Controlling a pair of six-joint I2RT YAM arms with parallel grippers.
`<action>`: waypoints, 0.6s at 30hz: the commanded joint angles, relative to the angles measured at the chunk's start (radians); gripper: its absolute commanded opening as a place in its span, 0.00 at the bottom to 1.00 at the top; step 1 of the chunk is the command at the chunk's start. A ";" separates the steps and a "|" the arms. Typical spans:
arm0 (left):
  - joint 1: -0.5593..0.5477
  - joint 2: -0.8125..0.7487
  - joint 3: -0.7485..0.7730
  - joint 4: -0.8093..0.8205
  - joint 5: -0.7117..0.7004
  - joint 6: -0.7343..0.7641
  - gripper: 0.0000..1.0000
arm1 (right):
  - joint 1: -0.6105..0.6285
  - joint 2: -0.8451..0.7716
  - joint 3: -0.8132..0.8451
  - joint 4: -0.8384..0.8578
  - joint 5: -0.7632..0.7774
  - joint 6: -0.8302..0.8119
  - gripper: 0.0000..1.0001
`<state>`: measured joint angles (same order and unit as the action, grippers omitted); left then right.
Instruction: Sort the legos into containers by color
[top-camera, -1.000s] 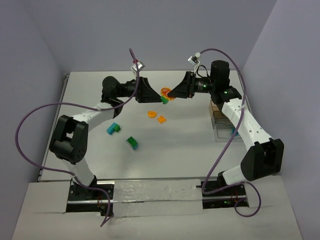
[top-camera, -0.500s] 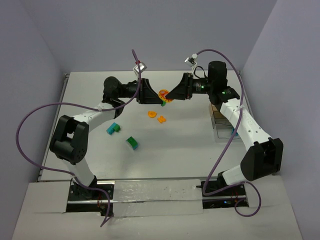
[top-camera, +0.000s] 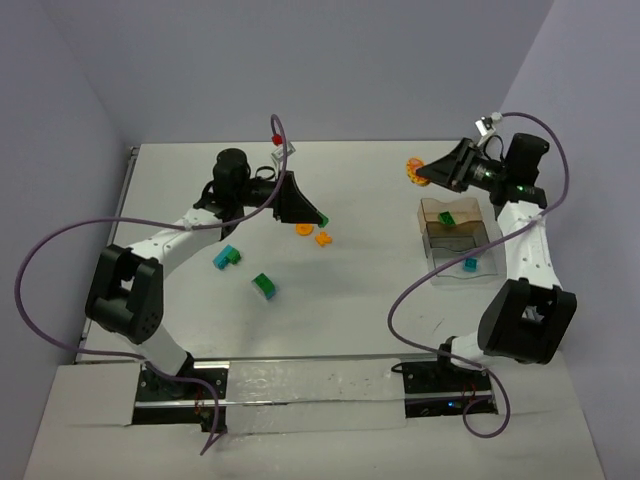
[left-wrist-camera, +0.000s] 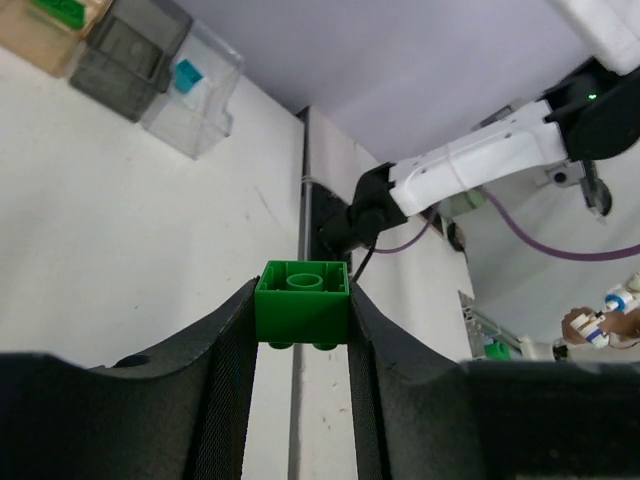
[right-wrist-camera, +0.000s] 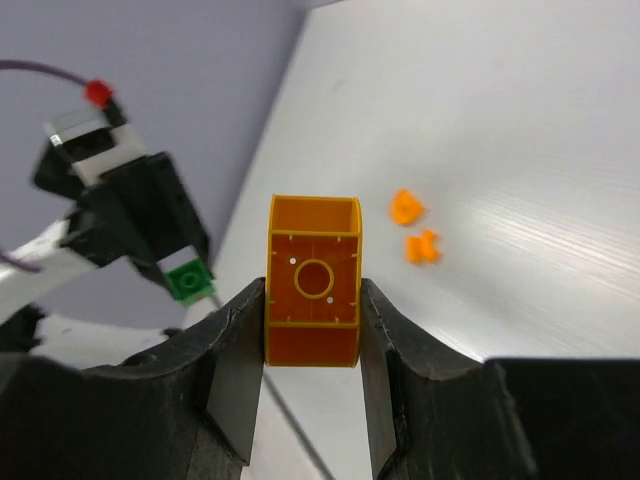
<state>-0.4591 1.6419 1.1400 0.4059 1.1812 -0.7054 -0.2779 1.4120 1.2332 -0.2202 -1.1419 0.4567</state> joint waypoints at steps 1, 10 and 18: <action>-0.001 -0.056 0.075 -0.356 -0.169 0.331 0.00 | -0.053 -0.029 0.128 -0.543 0.332 -0.558 0.00; -0.002 -0.014 0.224 -0.580 -0.311 0.463 0.00 | -0.054 -0.045 -0.032 -0.571 0.890 -0.849 0.00; -0.002 -0.014 0.247 -0.588 -0.312 0.477 0.00 | -0.034 0.081 -0.038 -0.511 1.023 -0.866 0.00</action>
<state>-0.4591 1.6339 1.3327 -0.1357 0.8877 -0.2717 -0.3303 1.4359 1.1961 -0.7695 -0.2461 -0.3623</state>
